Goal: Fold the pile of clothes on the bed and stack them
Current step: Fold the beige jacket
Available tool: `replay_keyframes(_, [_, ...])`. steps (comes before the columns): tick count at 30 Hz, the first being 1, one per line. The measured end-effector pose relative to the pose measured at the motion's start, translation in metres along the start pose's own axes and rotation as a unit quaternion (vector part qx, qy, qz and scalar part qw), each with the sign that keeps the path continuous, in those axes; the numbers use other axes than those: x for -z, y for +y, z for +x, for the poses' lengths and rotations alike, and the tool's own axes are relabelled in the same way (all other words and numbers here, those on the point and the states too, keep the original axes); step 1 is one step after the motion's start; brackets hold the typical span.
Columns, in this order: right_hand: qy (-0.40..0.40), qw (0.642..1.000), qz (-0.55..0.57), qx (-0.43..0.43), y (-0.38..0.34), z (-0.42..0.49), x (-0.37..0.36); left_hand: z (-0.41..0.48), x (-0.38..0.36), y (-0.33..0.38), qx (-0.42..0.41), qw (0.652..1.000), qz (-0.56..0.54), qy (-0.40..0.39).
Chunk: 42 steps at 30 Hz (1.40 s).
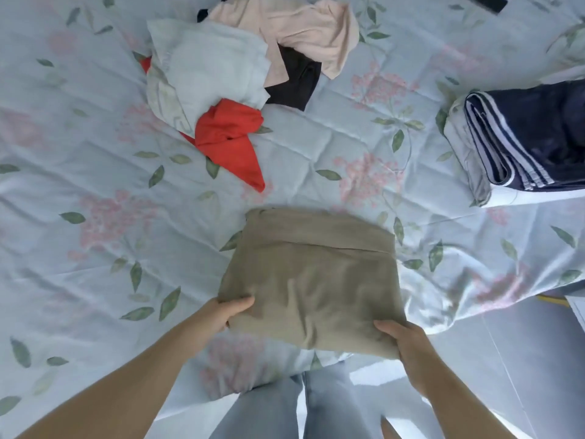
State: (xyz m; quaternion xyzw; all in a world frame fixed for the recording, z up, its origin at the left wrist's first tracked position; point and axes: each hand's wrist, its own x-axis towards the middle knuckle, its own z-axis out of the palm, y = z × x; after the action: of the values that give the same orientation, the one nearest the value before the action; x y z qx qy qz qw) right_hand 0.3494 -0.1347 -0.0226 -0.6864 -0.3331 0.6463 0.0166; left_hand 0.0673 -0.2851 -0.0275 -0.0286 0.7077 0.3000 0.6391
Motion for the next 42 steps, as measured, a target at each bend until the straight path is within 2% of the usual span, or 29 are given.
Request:
replay_keyframes(2, [0.007,0.997,-0.058,-0.047,0.031,0.005,-0.004,0.005,-0.002,-0.024,0.048,0.996,0.068,0.012])
replay_keyframes(4, [0.018,0.995,-0.080,-0.062,0.042,0.010,-0.007,0.015,-0.008,-0.034,0.065,0.995,0.071,0.022])
replay_keyframes(8, [0.058,0.997,0.002,-0.053,0.031,0.031,-0.013,0.045,-0.015,-0.019,-0.016,0.993,-0.030,0.111])
replay_keyframes(11, [0.068,0.995,0.064,-0.023,0.007,0.049,-0.020,0.063,-0.020,-0.001,-0.081,0.992,-0.009,0.092])
replay_keyframes(13, [0.083,0.996,0.030,0.007,-0.007,0.061,-0.024,0.078,-0.022,0.005,-0.096,0.990,0.049,0.096])
replay_keyframes(15, [0.133,0.990,-0.042,0.035,-0.015,0.069,-0.026,0.090,-0.025,0.009,-0.090,0.977,0.136,0.134])
replay_keyframes(18, [0.189,0.974,-0.112,0.046,-0.009,0.078,-0.027,0.102,-0.028,0.010,-0.054,0.932,0.273,0.231])
replay_keyframes(19, [0.195,0.974,-0.110,0.034,-0.005,0.081,-0.028,0.103,-0.029,0.010,-0.042,0.921,0.283,0.264])
replay_keyframes(21, [0.187,0.980,-0.059,-0.017,0.002,0.083,-0.032,0.103,-0.033,0.009,-0.031,0.940,0.179,0.288])
replay_keyframes(23, [0.174,0.982,-0.048,-0.050,0.006,0.085,-0.037,0.104,-0.039,0.006,-0.030,0.961,0.061,0.267])
replay_keyframes(25, [0.152,0.986,-0.055,-0.045,0.008,0.088,-0.042,0.104,-0.043,0.006,-0.017,0.974,0.006,0.225])
replay_keyframes(28, [0.112,0.992,-0.028,-0.046,0.004,0.091,-0.044,0.102,-0.043,0.014,0.004,0.988,-0.011,0.156])
replay_keyframes(31, [0.081,0.996,-0.001,-0.037,-0.007,0.083,-0.039,0.092,-0.041,0.027,-0.019,0.992,-0.021,0.120])
replay_keyframes(38, [0.030,0.992,0.110,0.052,-0.056,0.036,0.003,0.028,-0.069,0.080,-0.100,0.986,-0.078,0.108])
replay_keyframes(42, [0.014,0.988,0.126,0.085,-0.090,0.008,0.065,-0.014,-0.124,0.114,-0.128,0.983,-0.083,0.102])
